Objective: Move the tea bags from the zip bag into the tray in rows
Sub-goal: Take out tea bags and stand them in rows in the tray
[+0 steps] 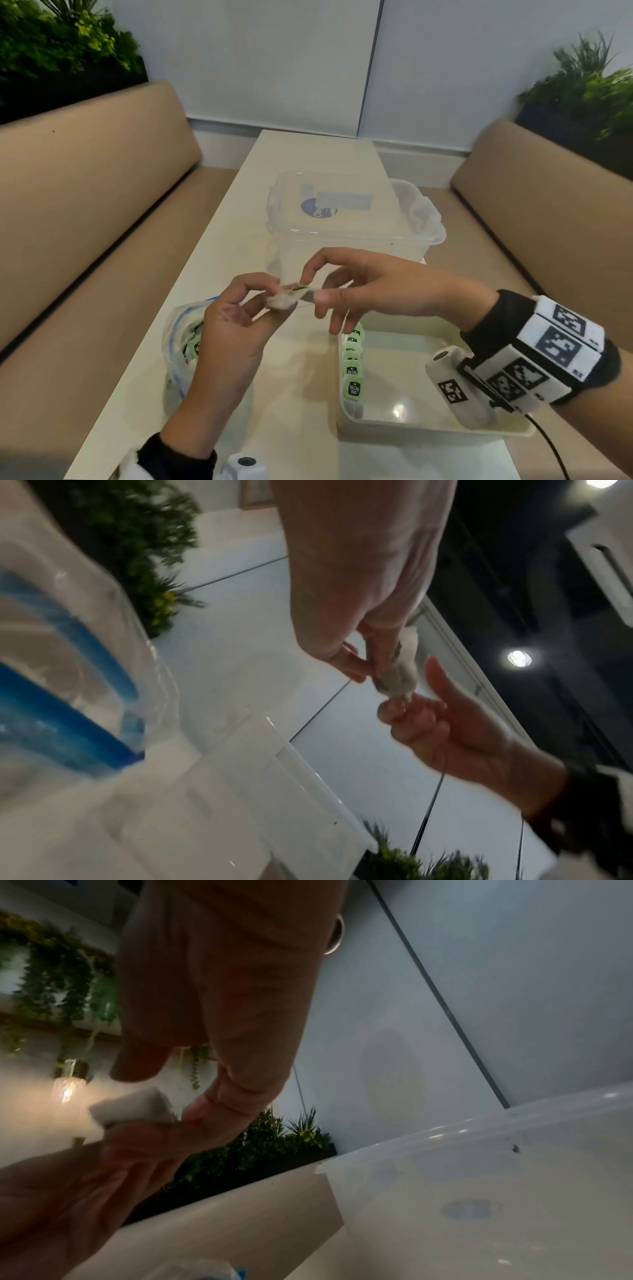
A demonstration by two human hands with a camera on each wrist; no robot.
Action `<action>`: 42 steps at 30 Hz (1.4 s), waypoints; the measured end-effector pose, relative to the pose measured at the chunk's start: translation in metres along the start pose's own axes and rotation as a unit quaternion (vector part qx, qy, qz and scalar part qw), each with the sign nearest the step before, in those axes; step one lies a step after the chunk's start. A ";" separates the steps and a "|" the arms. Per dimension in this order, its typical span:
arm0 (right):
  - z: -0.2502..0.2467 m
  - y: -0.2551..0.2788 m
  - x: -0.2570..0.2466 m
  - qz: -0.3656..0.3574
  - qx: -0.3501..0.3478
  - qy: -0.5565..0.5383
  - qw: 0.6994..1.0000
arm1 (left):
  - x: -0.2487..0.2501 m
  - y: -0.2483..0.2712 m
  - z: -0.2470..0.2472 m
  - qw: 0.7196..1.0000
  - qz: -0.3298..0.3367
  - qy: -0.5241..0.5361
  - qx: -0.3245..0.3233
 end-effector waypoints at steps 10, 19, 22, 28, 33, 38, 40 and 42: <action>-0.019 0.008 -0.050 -0.066 0.077 0.206 0.973 | -0.008 0.006 0.009 0.993 -0.017 0.020 -0.111; -0.006 0.015 -0.095 -0.125 0.085 0.458 0.876 | 0.010 -0.003 0.016 0.995 -0.046 -0.002 -0.087; -0.002 0.017 -0.096 -0.155 0.091 0.501 0.847 | 0.018 -0.003 0.019 0.996 -0.042 -0.001 -0.074; -0.002 0.020 -0.085 -0.174 0.104 0.541 0.816 | 0.018 -0.001 0.022 0.993 -0.063 -0.042 -0.096; -0.009 0.025 -0.057 -0.134 0.068 0.503 0.851 | 0.003 0.003 0.010 0.979 -0.121 -0.111 -0.121; -0.013 0.033 -0.017 -0.058 0.050 0.464 0.883 | -0.010 0.011 -0.017 0.976 -0.159 -0.131 -0.075; -0.015 0.036 -0.017 -0.076 0.063 0.426 0.899 | -0.010 0.012 -0.015 0.977 -0.149 -0.121 -0.091; -0.017 0.039 -0.022 -0.108 0.081 0.383 0.914 | -0.006 0.012 -0.003 0.978 -0.131 -0.111 -0.120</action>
Point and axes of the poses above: each hand's wrist, its own y-axis away from the middle knuckle, its own z-axis out of the palm, x = y × z, the point moved 4 cm from there along -y, towards the middle knuckle, and after that the axes turned 13 degrees about -x, right-handed, at the moved point
